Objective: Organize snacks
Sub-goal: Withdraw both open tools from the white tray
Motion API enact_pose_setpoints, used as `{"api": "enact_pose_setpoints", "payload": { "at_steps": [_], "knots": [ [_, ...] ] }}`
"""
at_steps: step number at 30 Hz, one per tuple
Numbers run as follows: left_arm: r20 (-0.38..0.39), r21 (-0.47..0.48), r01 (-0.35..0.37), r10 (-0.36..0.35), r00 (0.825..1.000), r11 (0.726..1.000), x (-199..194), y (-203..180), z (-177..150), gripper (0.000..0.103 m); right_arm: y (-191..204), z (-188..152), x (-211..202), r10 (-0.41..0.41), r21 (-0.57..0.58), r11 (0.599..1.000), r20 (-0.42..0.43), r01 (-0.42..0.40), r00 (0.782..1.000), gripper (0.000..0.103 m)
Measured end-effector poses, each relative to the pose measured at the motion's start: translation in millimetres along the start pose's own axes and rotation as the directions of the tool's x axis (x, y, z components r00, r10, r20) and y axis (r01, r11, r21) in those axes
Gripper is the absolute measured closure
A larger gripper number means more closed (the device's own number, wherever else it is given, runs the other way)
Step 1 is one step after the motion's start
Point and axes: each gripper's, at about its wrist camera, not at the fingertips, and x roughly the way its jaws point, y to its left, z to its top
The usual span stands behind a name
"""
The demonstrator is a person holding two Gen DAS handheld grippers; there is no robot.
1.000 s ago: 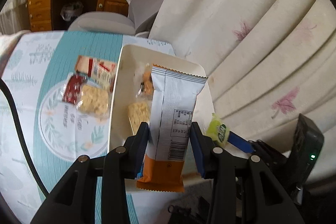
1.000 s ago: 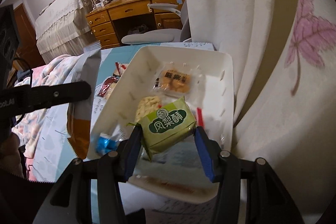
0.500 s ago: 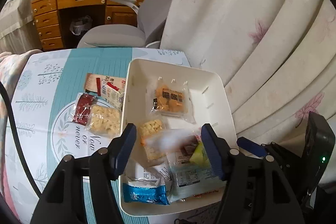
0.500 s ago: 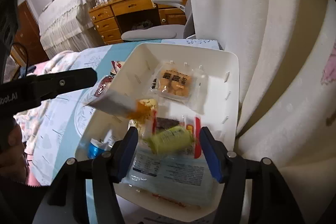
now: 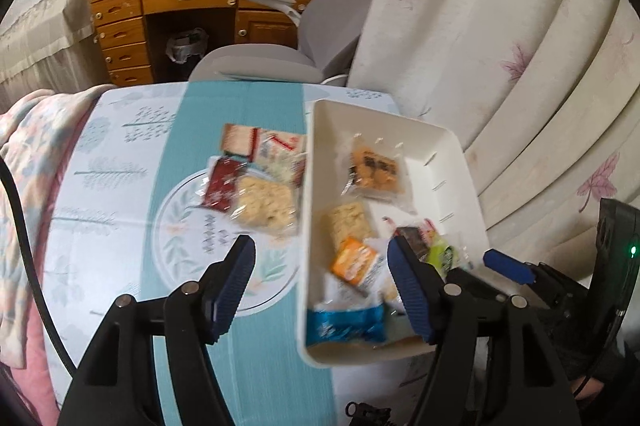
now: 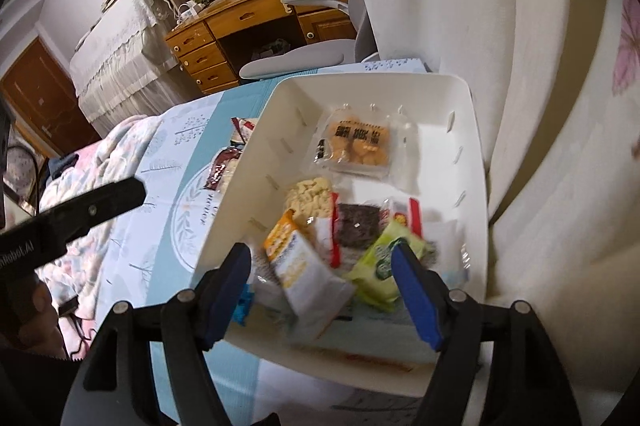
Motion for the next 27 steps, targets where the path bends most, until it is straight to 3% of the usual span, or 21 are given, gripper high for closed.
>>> {"api": "enact_pose_setpoints", "payload": {
  "at_steps": [7,16,27],
  "knots": [
    [-0.003,-0.018,-0.016,0.016,1.0,1.0,-29.2,50.8,-15.7,0.035,28.4,-12.5,-0.3,0.007,0.075,0.997,-0.008,-0.007,1.0,0.03],
    [-0.03,0.072,0.013,-0.011,0.999,0.997,-63.2,111.8,-26.0,0.035,80.1,-29.9,3.7,-0.003,0.23,0.973,-0.019,0.008,1.0,0.03],
    [-0.029,0.174,0.027,-0.022,0.999,0.984,-75.5,191.8,-13.4,0.035,136.4,-32.5,17.3,0.037,0.525,0.851,-0.044,-0.008,0.998,0.03]
  ]
}}
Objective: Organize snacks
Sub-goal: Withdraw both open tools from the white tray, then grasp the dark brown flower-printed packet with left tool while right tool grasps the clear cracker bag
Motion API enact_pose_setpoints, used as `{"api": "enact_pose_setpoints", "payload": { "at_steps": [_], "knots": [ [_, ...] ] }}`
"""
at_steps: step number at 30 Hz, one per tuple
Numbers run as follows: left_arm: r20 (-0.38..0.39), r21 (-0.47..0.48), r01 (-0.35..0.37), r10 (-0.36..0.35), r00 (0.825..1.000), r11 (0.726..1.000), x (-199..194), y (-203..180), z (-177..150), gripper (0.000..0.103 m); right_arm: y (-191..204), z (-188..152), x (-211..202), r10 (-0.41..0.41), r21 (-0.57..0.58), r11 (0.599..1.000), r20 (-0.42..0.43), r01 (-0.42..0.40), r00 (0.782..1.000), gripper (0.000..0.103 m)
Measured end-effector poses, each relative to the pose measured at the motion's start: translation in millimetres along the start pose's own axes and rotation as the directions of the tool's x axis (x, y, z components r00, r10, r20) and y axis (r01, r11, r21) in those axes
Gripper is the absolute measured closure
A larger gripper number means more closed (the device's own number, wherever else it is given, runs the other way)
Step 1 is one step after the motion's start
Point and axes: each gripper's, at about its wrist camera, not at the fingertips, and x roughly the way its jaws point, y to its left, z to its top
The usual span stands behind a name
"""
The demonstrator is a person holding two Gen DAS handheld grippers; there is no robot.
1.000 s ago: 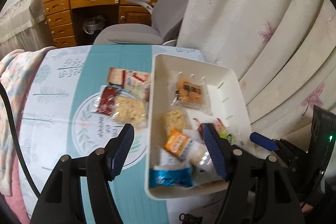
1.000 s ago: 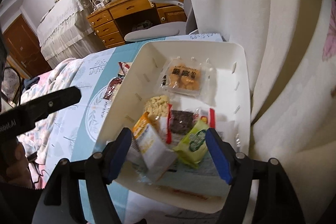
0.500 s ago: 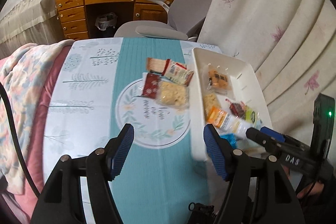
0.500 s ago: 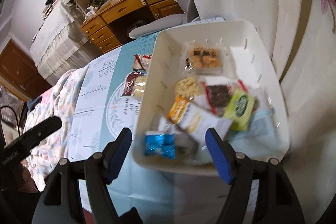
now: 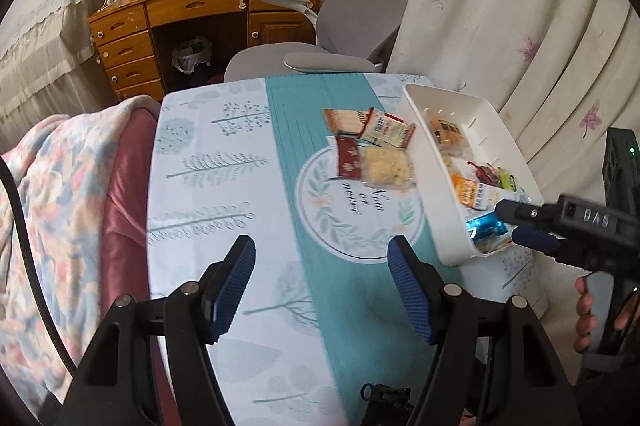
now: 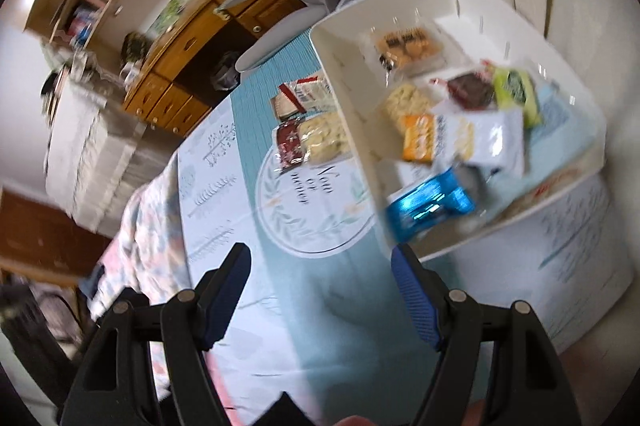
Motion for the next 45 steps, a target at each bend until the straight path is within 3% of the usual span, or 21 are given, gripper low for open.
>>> {"api": "enact_pose_setpoints", "payload": {
  "at_steps": [5,9,17,20,24,28,34,39,45],
  "knots": [
    [0.016,0.032,0.01,-0.011,1.0,0.999,3.8,30.4,10.6,0.035,13.3,-2.1,13.1,0.019,0.155,0.988,-0.028,-0.015,0.999,0.03],
    [0.03,0.046,0.025,-0.026,0.999,0.999,14.9,44.5,25.0,0.035,16.9,4.3,17.7,0.026,0.3,0.954,-0.004,-0.024,1.0,0.03],
    [0.003,0.05,0.067,-0.067,0.998,0.996,55.5,49.3,62.1,0.033,19.1,28.9,36.0,-0.039,0.454,0.891,0.032,0.02,0.999,0.03],
    [-0.019,0.045,0.086,-0.085,0.996,0.995,74.7,48.5,79.3,0.032,18.6,39.6,53.0,-0.041,0.526,0.85,0.033,0.017,0.999,0.03],
    [-0.082,0.064,0.106,-0.101,0.992,0.992,108.0,41.9,100.8,0.032,20.9,50.5,76.1,-0.06,0.577,0.817,0.049,0.021,0.997,0.03],
    [-0.151,0.073,0.112,-0.1,0.984,0.991,147.8,34.0,119.8,0.032,18.4,56.8,99.2,-0.085,0.651,0.758,0.057,0.028,0.995,0.03],
    [-0.274,0.106,0.094,-0.061,0.96,0.99,209.7,17.5,139.1,0.032,15.5,69.3,135.6,-0.106,0.732,0.681,0.057,0.03,0.993,0.03],
    [-0.327,0.124,0.091,-0.046,0.944,0.988,246.1,8.4,149.8,0.032,9.2,76.0,155.8,-0.176,0.79,0.608,0.043,0.075,0.983,0.03],
    [-0.376,0.142,0.126,-0.064,0.924,0.982,279.4,-4.7,155.6,0.031,-2.6,87.3,175.7,-0.231,0.81,0.572,0.011,0.127,0.973,0.03]
  ]
}}
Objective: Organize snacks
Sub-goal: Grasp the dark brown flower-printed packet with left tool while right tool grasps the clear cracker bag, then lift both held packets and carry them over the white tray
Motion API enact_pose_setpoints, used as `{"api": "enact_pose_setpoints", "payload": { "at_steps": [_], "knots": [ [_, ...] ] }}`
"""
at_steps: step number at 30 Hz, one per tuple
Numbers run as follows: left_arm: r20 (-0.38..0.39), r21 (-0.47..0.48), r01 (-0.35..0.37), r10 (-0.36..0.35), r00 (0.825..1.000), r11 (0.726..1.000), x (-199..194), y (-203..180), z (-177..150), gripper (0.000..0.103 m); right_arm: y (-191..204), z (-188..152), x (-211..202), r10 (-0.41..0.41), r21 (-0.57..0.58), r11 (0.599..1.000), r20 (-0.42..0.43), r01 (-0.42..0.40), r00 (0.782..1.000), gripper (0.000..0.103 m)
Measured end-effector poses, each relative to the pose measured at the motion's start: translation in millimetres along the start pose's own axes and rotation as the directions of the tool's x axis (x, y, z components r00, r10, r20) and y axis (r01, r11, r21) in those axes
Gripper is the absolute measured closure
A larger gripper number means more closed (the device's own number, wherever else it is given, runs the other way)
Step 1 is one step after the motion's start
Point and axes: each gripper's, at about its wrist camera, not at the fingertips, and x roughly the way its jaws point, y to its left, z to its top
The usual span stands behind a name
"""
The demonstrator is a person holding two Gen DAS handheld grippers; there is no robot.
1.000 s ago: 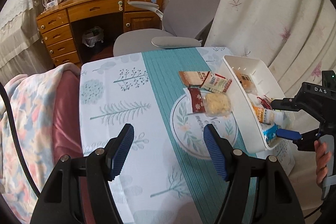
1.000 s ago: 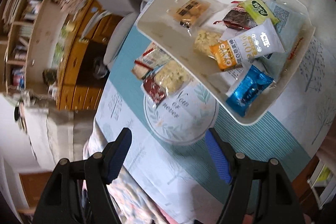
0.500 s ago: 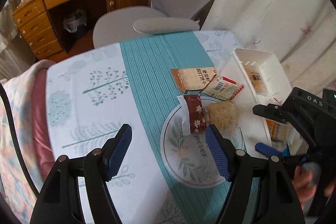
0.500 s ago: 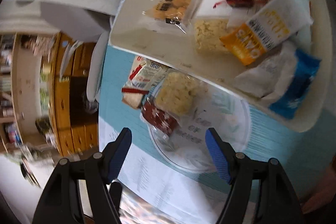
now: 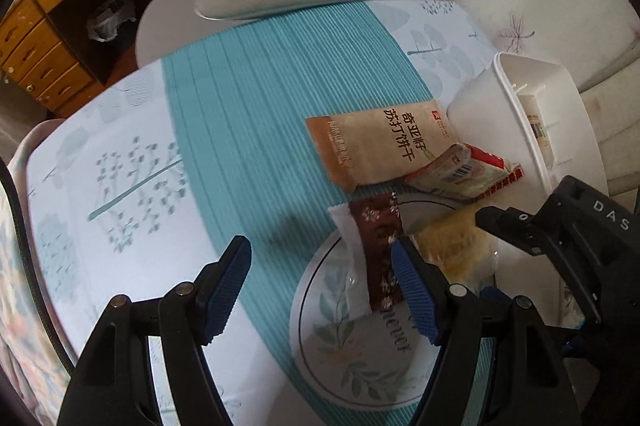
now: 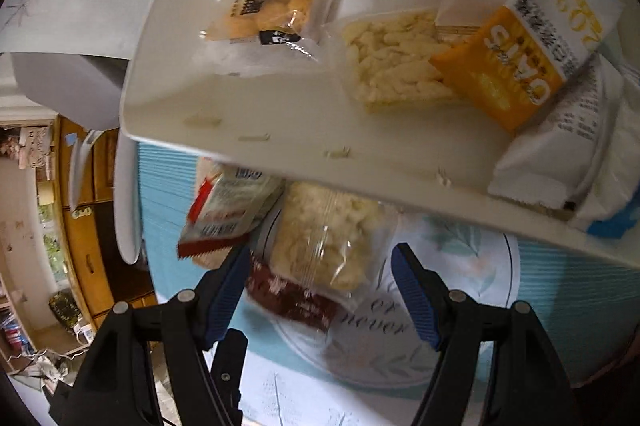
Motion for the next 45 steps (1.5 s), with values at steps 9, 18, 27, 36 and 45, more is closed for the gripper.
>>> {"api": "enact_pose_setpoints", "payload": {
  "at_steps": [9,18,27,36,45],
  "knots": [
    [-0.072,0.022,0.05,-0.048,0.996,0.999,26.7,-13.8,16.5,0.032,8.7,8.6,29.3,-0.069,0.005,0.998,-0.049,0.07,0.996,0.03],
    [-0.122,-0.006,0.051,-0.052,0.991,0.999,46.3,-22.1,24.5,0.04,14.4,18.0,36.1,-0.108,-0.023,0.994,-0.06,0.107,0.992,0.035],
    [-0.122,-0.053,0.015,-0.022,0.992,0.998,52.2,-26.5,24.3,0.052,18.5,24.0,32.2,-0.12,-0.063,0.991,-0.063,0.116,0.991,0.04],
    [-0.144,-0.173,0.045,-0.071,0.987,0.984,48.6,-7.1,8.1,0.075,21.3,29.8,33.4,-0.111,-0.077,0.992,-0.083,0.104,0.99,0.043],
    [-0.156,-0.265,0.094,-0.139,0.978,0.96,42.1,11.4,-25.0,0.084,2.6,24.9,22.5,-0.138,-0.088,0.988,-0.132,0.127,0.982,0.045]
  ]
}}
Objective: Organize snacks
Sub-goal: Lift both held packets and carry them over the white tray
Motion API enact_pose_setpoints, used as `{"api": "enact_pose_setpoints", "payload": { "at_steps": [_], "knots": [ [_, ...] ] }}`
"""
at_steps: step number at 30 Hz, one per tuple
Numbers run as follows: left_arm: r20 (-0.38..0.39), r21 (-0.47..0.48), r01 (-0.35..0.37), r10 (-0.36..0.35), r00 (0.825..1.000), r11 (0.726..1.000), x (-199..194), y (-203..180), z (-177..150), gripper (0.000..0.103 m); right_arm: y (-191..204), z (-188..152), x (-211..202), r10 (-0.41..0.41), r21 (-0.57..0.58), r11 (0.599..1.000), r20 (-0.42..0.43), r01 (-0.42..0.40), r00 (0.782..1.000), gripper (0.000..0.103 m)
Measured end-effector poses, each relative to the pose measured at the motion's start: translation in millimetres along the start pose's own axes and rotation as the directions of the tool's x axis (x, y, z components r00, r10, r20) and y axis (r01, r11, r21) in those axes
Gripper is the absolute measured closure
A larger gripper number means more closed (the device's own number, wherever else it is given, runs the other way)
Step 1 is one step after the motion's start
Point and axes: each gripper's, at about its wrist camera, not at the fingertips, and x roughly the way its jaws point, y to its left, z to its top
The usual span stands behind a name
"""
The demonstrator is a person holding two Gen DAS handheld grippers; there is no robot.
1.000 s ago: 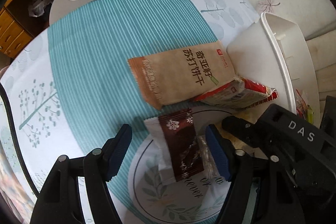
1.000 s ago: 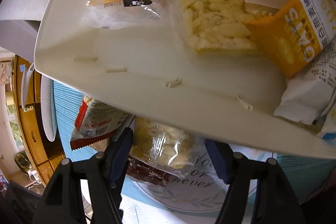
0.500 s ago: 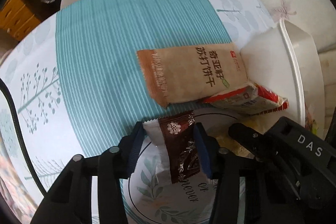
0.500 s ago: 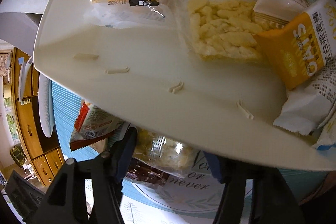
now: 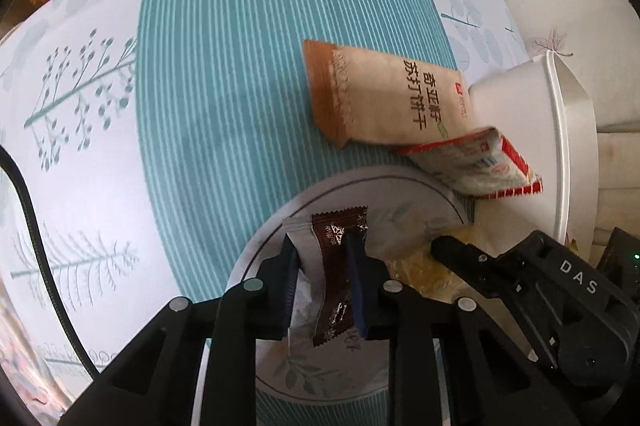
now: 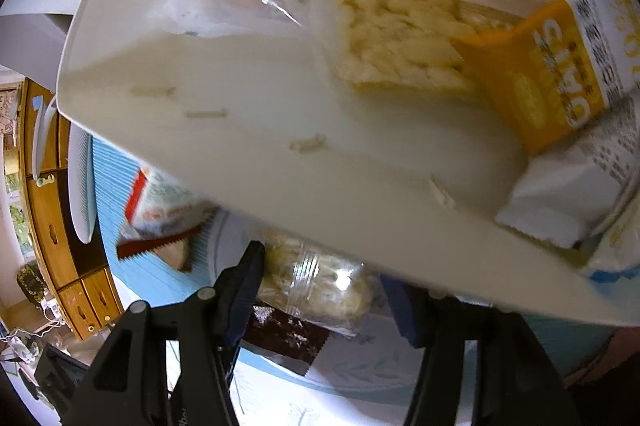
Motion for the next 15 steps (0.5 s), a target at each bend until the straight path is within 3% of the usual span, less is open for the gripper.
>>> {"api": "enact_pose_setpoints", "payload": {
  "at_steps": [5,15],
  "knots": [
    [-0.008,-0.028,-0.002,0.002,1.0,1.0,-10.2,14.6,-29.6,0.086,-6.2,-12.9,-4.8,-0.003,-0.027,1.0,-0.062,0.001,0.998,0.045],
    [0.02,-0.059,-0.002,0.003,1.0,0.998,-56.7,30.9,-79.3,0.087,-25.7,-42.0,-40.8,0.004,-0.124,0.992,-0.084,-0.015,0.996,0.045]
  ]
}}
